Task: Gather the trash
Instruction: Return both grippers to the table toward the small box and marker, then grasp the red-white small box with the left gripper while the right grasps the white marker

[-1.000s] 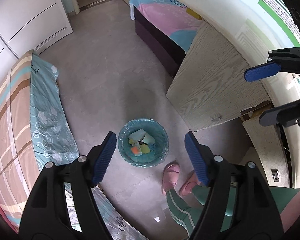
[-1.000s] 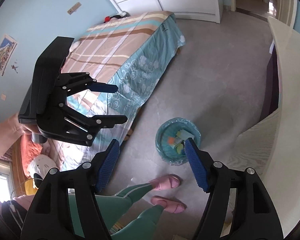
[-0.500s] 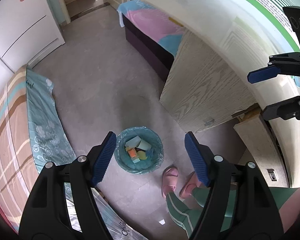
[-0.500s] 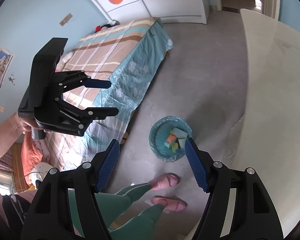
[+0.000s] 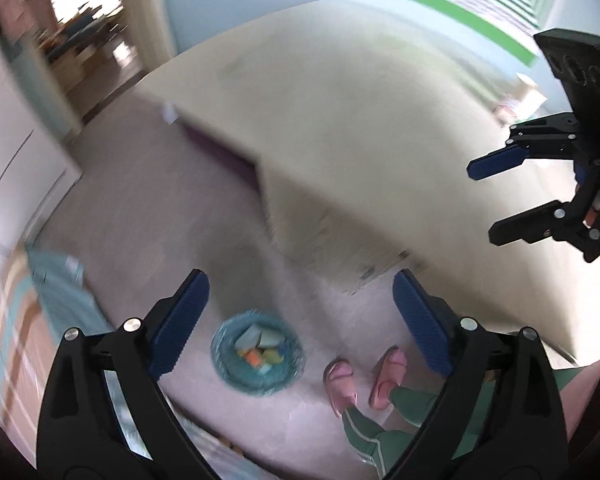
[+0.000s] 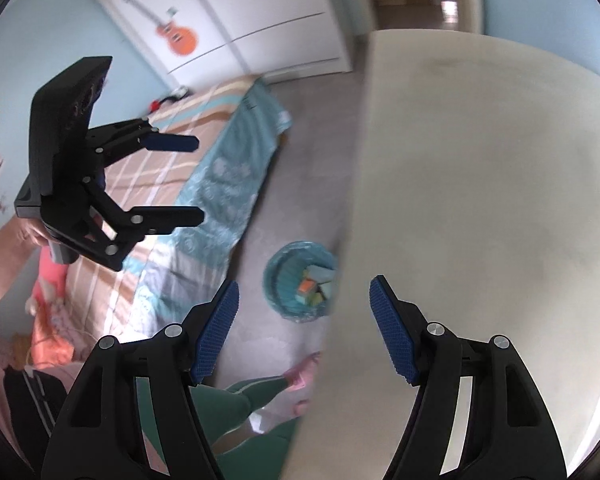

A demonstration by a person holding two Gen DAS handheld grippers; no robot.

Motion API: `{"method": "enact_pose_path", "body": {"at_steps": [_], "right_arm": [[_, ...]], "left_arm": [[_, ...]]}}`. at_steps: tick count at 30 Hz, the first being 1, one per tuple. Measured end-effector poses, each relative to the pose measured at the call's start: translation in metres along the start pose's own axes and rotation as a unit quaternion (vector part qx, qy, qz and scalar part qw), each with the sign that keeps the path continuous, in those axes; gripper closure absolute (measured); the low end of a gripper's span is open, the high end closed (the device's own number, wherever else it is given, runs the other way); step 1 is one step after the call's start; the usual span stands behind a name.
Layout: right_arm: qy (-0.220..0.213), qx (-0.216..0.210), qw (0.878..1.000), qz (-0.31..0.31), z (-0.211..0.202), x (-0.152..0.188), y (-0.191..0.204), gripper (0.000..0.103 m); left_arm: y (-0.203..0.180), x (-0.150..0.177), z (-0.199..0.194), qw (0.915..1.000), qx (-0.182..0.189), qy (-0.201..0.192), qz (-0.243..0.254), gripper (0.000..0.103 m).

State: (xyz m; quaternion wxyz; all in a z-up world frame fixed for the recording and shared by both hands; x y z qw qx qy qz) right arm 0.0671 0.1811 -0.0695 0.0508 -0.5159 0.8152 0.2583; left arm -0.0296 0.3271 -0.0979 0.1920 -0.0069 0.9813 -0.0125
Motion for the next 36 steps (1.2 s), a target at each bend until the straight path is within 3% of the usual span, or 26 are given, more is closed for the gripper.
{"method": "enact_pose_path", "body": {"at_steps": [7,12,17,20,23,33,36], "right_arm": [[-0.042,0.071,0.991,0.107,-0.069,0.090,-0.074,0.034],[-0.067,0.112,0.975,0.179,-0.112,0.151,-0.118,0.034],[-0.069,0.137,0.965,0.212,-0.129,0.195,-0.149,0.036],[-0.068,0.146,0.962,0.222,-0.129,0.207,-0.172,0.045],[-0.069,0.144,0.959,0.236,-0.119,0.208,-0.195,0.047],[-0.059,0.148,0.962,0.221,-0.094,0.187,-0.219,0.054],[-0.056,0.152,0.963,0.217,-0.089,0.185,-0.220,0.062]], "left_arm": [[-0.102,-0.071,0.025,0.9915,0.059,-0.012,0.116,0.012],[-0.183,-0.121,0.044,0.9776,0.099,-0.019,0.185,0.012],[-0.250,-0.156,0.061,0.9647,0.123,-0.019,0.232,0.012],[-0.285,-0.166,0.079,0.9554,0.111,-0.019,0.273,0.012],[-0.314,-0.177,0.098,0.9471,0.101,-0.016,0.304,0.012],[-0.335,-0.210,0.152,0.9424,0.110,0.028,0.315,0.017],[-0.339,-0.215,0.161,0.9399,0.120,0.035,0.318,0.028]]}}
Point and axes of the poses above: each gripper's, at about its wrist camera, not at the fingertips, and z roughly the way its jaws point, y to its left, x to its underside, the point moved 5 cm from there along z, roughly the way its jaws point, and after that the axes turned 5 degrees about y, right-handed, at the moved point
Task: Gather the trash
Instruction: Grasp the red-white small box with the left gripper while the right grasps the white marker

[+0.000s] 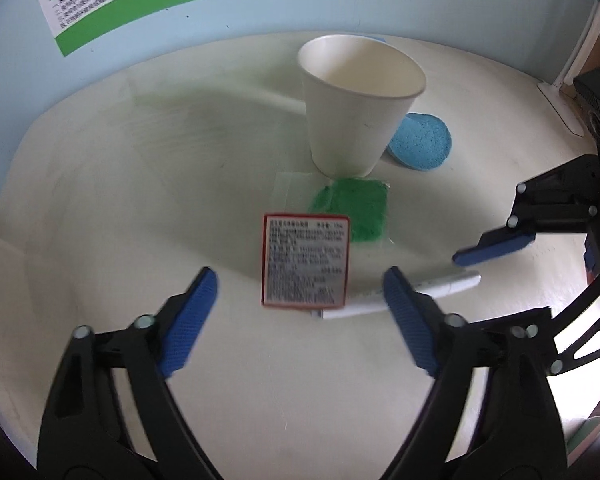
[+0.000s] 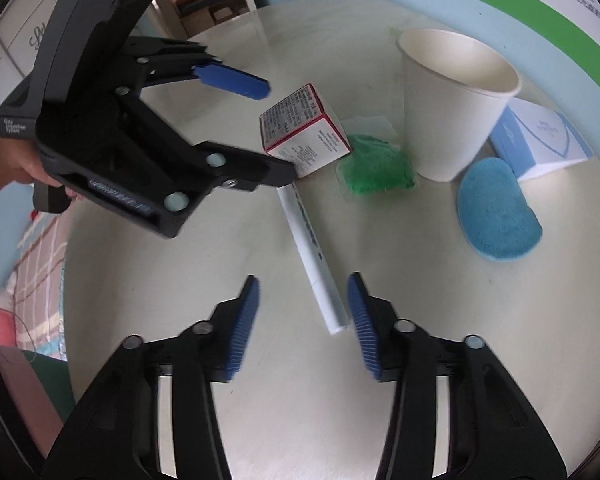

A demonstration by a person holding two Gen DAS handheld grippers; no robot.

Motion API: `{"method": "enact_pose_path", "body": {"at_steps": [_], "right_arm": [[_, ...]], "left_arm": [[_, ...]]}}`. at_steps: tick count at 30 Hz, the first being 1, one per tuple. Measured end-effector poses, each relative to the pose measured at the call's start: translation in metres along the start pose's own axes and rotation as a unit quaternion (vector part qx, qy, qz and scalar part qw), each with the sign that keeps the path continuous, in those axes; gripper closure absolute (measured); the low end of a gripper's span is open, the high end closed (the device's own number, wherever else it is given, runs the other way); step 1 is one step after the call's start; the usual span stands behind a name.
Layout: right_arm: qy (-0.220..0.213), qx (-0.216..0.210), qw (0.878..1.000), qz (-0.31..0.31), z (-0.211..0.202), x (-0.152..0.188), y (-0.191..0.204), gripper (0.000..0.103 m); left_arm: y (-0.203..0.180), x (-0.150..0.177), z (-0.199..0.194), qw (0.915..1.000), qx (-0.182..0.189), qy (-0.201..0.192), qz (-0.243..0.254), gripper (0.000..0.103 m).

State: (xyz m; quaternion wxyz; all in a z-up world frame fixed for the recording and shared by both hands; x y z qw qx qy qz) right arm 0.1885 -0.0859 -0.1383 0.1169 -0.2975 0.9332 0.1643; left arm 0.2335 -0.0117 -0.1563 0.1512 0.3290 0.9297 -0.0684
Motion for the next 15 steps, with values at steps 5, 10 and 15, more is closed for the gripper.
{"method": "enact_pose_path", "body": {"at_steps": [5,10,15], "right_arm": [[-0.003,0.011,1.000,-0.007,0.007,0.004,-0.001,0.072],[0.004,0.005,1.000,-0.015,0.009,0.012,0.012,0.089],[0.008,-0.020,1.000,-0.004,-0.005,0.020,0.015,0.090]], "left_arm": [[0.003,-0.001,0.014,0.9997,0.017,0.012,-0.009,0.060],[0.003,0.007,0.017,0.9997,0.023,0.009,0.001,0.065],[0.012,0.020,-0.006,0.9993,0.024,-0.016,-0.024,0.065]]}}
Point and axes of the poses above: each gripper's, at about its wrist camera, not at the fingertips, and z roughly the way its jaws point, y to its left, x to its underside, the point moved 5 cm from there along z, roughly the way its jaws point, and after that the axes turned 5 degrees about y, right-handed, at the moved point
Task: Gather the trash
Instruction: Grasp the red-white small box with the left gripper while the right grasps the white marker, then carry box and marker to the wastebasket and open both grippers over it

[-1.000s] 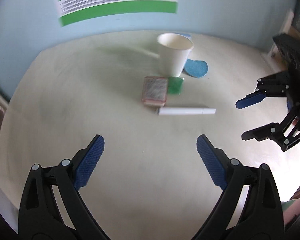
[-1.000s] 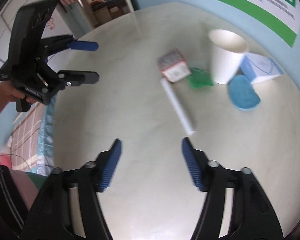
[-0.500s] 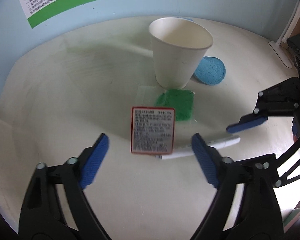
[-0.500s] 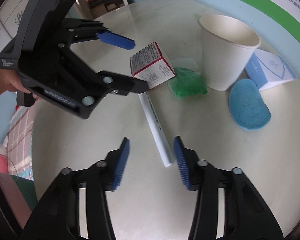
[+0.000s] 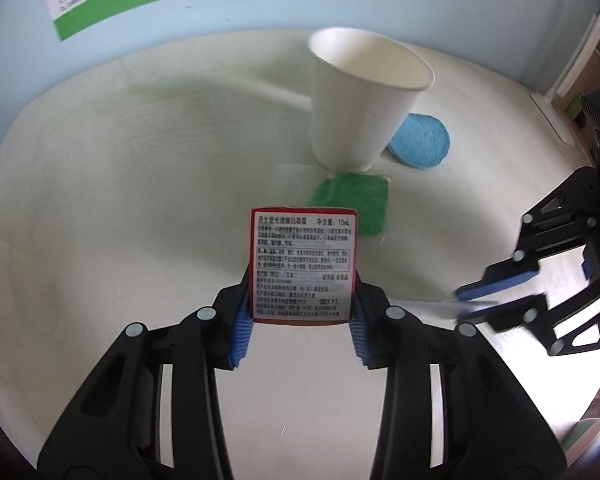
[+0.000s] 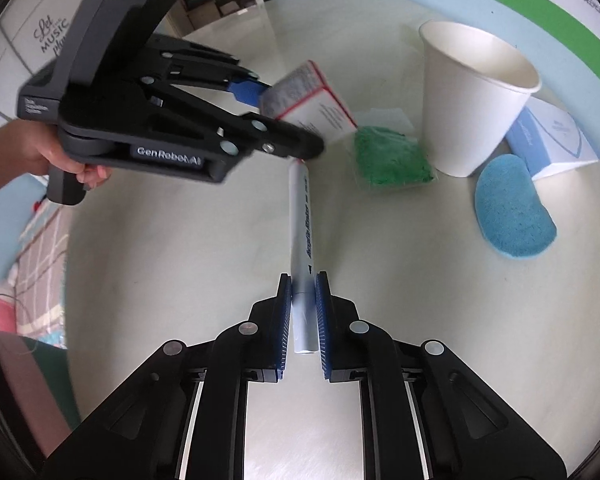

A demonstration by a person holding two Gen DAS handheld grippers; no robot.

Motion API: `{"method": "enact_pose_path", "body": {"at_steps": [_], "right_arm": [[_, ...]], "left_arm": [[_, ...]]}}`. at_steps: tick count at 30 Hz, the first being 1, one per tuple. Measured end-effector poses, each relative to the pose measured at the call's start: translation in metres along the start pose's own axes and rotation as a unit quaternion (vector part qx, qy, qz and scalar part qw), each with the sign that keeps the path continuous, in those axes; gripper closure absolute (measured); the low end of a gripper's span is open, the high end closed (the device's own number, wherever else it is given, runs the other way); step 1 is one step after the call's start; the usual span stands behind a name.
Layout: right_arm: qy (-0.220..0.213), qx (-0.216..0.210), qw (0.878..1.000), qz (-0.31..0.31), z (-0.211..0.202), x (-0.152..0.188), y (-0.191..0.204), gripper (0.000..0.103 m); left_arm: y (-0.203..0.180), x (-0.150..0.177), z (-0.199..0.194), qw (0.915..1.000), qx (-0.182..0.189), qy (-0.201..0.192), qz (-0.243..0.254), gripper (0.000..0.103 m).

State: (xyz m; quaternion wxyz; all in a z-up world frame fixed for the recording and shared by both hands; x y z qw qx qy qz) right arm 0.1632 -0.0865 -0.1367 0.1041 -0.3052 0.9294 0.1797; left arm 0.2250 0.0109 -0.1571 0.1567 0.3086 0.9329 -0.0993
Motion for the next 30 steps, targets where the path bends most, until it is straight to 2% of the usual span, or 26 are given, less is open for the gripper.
{"method": "enact_pose_path", "body": {"at_steps": [5,8,10,15,23,26,30], "right_arm": [[-0.003,-0.021,1.000,0.014,-0.021,0.010,0.006,0.090],[-0.009,-0.027,0.999,0.016,-0.024,0.006,0.005,0.090],[-0.010,-0.029,0.999,0.012,-0.026,-0.001,0.002,0.090],[-0.011,-0.030,0.999,-0.013,-0.028,-0.013,0.026,0.090],[0.042,-0.014,0.998,-0.055,0.022,0.000,0.052,0.091],[0.037,-0.018,0.997,-0.059,0.025,0.001,0.062,0.090],[0.036,-0.005,0.996,-0.077,0.032,-0.010,0.065,0.088]], "left_arm": [[0.021,0.036,-0.044,0.9995,-0.007,-0.012,-0.030,0.065],[0.034,0.055,-0.067,0.9985,-0.027,-0.017,-0.045,0.065],[0.046,0.078,-0.082,0.9972,-0.038,-0.013,-0.063,0.065],[0.065,0.128,-0.108,0.9925,-0.066,-0.006,-0.102,0.065],[0.061,0.190,-0.111,0.9859,-0.073,0.012,-0.150,0.065],[0.053,0.199,-0.109,0.9854,-0.071,0.016,-0.154,0.065],[0.050,0.195,-0.100,0.9834,-0.068,0.016,-0.167,0.065]]}}
Point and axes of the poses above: each gripper's, at about its wrist camera, not at the fingertips, and z roughly the way its jaws point, y to its left, x to its underside, the point moved 5 cm from there along z, roughly the way its jaws point, and after that the axes turned 5 degrees about y, right-handed, at the moved point
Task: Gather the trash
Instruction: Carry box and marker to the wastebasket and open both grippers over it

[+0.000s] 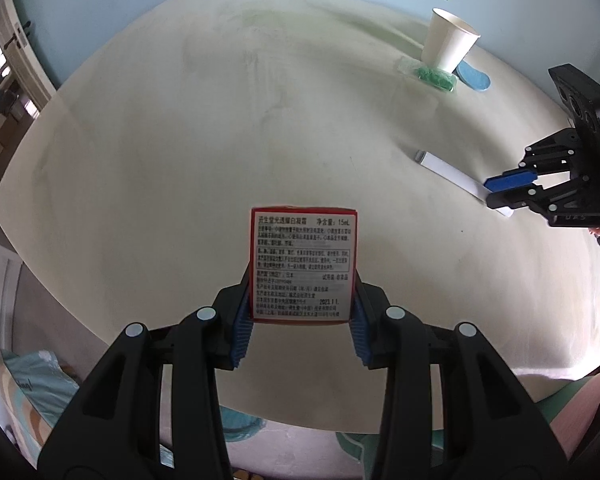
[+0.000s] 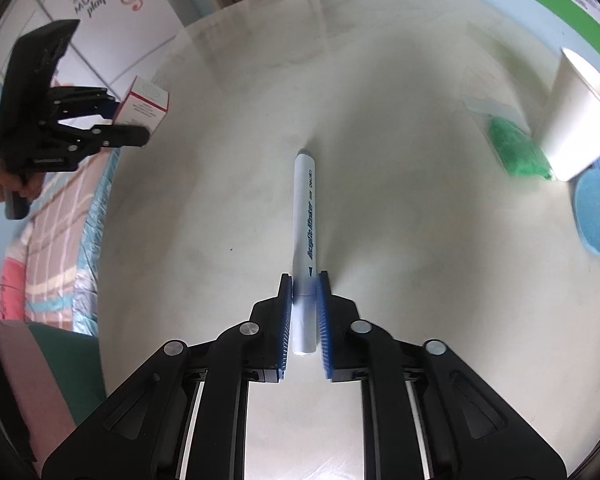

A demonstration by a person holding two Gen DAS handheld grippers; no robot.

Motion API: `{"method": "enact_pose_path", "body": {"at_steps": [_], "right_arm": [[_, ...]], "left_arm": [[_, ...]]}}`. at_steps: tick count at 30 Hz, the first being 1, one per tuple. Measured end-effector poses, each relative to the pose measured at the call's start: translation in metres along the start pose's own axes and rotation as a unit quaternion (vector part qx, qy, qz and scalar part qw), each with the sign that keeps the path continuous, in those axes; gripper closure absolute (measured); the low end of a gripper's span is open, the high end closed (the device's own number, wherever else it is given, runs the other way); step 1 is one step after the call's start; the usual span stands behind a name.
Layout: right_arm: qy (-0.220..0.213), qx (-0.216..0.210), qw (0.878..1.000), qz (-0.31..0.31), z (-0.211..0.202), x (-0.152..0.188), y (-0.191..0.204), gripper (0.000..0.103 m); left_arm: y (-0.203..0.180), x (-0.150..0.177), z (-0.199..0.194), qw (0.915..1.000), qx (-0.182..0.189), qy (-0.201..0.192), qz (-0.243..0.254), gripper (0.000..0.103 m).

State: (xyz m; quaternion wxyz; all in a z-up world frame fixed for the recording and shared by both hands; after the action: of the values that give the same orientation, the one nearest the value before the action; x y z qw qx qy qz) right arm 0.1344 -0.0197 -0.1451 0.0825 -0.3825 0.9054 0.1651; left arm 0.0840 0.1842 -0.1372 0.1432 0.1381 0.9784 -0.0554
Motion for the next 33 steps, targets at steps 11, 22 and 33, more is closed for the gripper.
{"method": "enact_pose_path", "body": {"at_steps": [11,22,33], "right_arm": [[0.011,0.051,0.997,-0.051,-0.002,-0.018,0.012,0.090],[-0.018,-0.052,0.995,-0.085,-0.025,-0.070,0.076,0.090],[0.023,-0.111,0.970,-0.216,0.022,-0.124,0.211,0.090]], "left_arm": [[0.018,0.010,-0.018,0.9996,-0.007,-0.011,-0.024,0.065],[0.050,0.047,-0.050,0.9955,-0.035,-0.035,-0.081,0.065],[0.112,0.158,-0.083,0.9756,-0.082,-0.031,-0.201,0.065]]}}
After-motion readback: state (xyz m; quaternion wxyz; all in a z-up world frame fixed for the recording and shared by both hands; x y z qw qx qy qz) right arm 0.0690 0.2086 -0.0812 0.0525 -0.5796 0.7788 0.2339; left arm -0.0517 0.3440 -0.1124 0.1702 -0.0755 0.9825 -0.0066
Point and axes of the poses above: each gripper's, at about its wrist camera, not at the fingertips, and z roughly the way its jaws point, y to its left, x to its underside, the point moved 5 cm from there along z, roughly the way its jaws point, and after that the axes turned 5 degrees about y, right-handed, at the moved point
